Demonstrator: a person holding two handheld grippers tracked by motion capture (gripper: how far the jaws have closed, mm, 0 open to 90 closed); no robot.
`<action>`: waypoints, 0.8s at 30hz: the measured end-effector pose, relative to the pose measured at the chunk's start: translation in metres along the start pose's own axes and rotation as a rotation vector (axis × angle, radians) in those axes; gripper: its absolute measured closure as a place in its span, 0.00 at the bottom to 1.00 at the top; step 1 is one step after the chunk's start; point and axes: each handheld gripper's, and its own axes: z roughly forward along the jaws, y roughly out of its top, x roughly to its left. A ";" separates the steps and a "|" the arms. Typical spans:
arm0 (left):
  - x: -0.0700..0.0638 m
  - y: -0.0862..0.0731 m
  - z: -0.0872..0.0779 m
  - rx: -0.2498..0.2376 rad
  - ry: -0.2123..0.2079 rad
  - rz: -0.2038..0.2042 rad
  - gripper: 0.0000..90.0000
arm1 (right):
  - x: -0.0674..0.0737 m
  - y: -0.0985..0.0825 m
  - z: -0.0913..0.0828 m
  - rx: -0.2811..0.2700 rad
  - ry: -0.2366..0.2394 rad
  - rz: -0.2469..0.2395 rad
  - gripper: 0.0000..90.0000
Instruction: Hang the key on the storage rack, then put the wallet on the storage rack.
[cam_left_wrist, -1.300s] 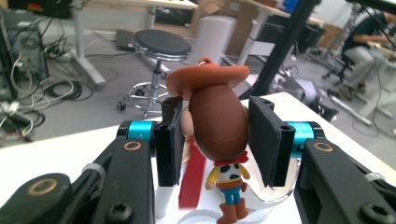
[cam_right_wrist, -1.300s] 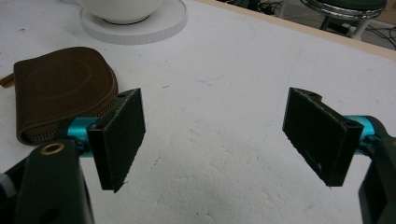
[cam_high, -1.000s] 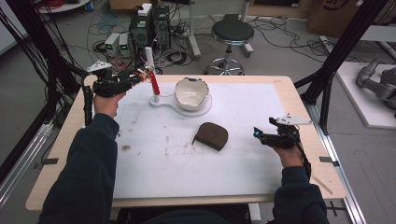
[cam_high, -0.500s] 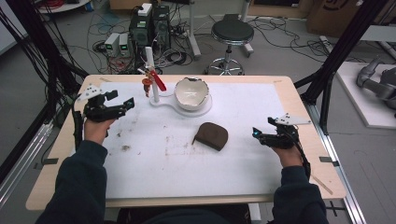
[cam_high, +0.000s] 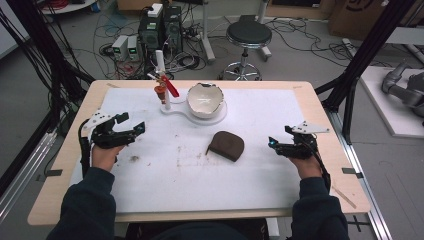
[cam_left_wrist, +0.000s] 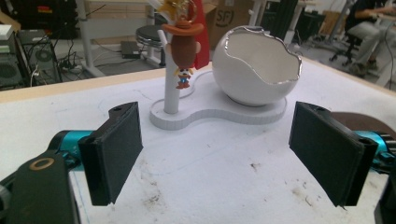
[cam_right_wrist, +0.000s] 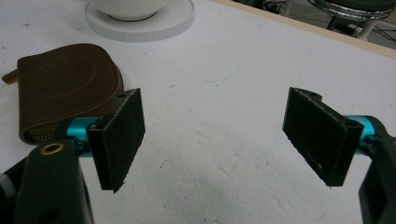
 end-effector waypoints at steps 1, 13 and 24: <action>-0.001 0.000 0.001 0.005 -0.001 0.012 0.19 | 0.000 0.000 0.000 0.000 0.000 0.000 0.24; -0.002 -0.002 0.002 0.024 0.001 0.003 0.21 | 0.004 0.001 -0.001 -0.003 0.023 -0.018 0.24; -0.004 -0.003 0.002 0.037 -0.012 -0.006 0.22 | 0.008 -0.001 0.005 0.019 0.082 0.009 0.24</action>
